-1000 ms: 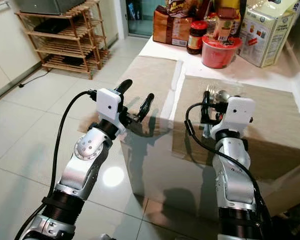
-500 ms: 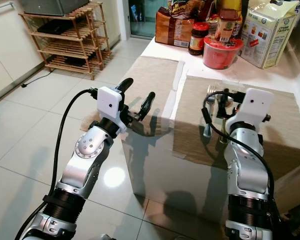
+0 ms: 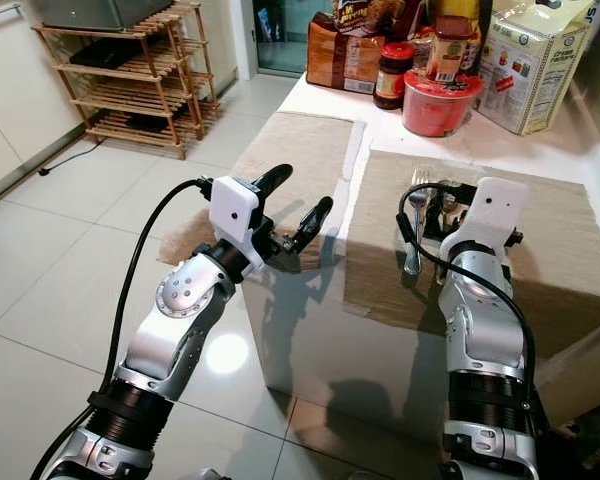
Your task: Setting the table
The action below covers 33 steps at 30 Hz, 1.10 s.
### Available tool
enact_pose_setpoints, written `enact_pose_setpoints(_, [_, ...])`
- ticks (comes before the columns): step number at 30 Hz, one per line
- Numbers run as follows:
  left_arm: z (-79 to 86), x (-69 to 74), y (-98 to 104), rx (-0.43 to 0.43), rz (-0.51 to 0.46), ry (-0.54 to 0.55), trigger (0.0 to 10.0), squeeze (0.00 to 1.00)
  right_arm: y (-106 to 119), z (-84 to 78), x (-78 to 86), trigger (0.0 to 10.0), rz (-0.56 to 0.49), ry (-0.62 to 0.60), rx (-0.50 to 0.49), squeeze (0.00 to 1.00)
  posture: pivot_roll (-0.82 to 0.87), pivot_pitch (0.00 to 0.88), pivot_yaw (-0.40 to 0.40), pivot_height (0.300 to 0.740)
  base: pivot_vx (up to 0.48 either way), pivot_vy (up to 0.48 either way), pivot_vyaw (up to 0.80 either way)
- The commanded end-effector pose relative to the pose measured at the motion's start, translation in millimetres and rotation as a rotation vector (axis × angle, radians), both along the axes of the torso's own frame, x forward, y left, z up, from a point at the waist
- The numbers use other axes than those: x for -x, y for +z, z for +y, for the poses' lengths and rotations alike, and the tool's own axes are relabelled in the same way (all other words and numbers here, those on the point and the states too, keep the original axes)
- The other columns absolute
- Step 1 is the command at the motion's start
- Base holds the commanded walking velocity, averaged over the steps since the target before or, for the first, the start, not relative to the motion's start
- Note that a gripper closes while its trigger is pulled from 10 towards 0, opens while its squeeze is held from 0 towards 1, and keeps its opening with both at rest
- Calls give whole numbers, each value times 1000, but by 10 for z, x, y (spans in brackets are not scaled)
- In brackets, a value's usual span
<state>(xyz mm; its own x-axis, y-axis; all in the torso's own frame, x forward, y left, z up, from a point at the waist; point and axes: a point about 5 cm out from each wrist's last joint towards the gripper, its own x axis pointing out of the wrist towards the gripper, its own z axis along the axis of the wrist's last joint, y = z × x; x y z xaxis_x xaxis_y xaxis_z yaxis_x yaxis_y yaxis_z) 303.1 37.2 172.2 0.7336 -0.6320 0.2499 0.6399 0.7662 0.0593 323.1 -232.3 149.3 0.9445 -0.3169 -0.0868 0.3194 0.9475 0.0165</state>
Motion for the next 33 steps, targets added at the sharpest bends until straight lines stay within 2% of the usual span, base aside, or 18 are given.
enact_pose_setpoints(1, [-6,-1,73,13,-14,-14,10000,0,41,40,-46,10000,-5,14,-10,0,-12,0,52,740,0,0,0])
enact_pose_setpoints(4, [-12,-1,104,34,2,-21,10000,0,53,40,-54,10000,-2,13,-11,0,-10,0,50,740,0,0,0])
enact_pose_setpoints(7, [-49,46,121,39,16,-75,10000,0,40,35,-63,10000,9,16,-13,0,-9,0,46,740,0,0,0])
enact_pose_setpoints(10, [-62,108,79,18,45,-142,10000,0,9,51,-76,10000,22,26,-11,0,-4,0,43,740,0,0,0])
enact_pose_setpoints(16, [28,137,-103,-43,88,-155,10000,0,-18,87,-88,10000,31,39,-11,0,-1,0,44,740,0,0,0])
enact_pose_setpoints(19, [39,148,-118,-51,96,-161,10000,0,-22,98,-90,10000,33,44,-12,0,0,0,46,740,0,0,0])
enact_pose_setpoints(33, [30,149,19,-27,97,-183,10000,0,-62,108,-84,10000,70,46,-14,0,-1,0,44,740,0,0,0])
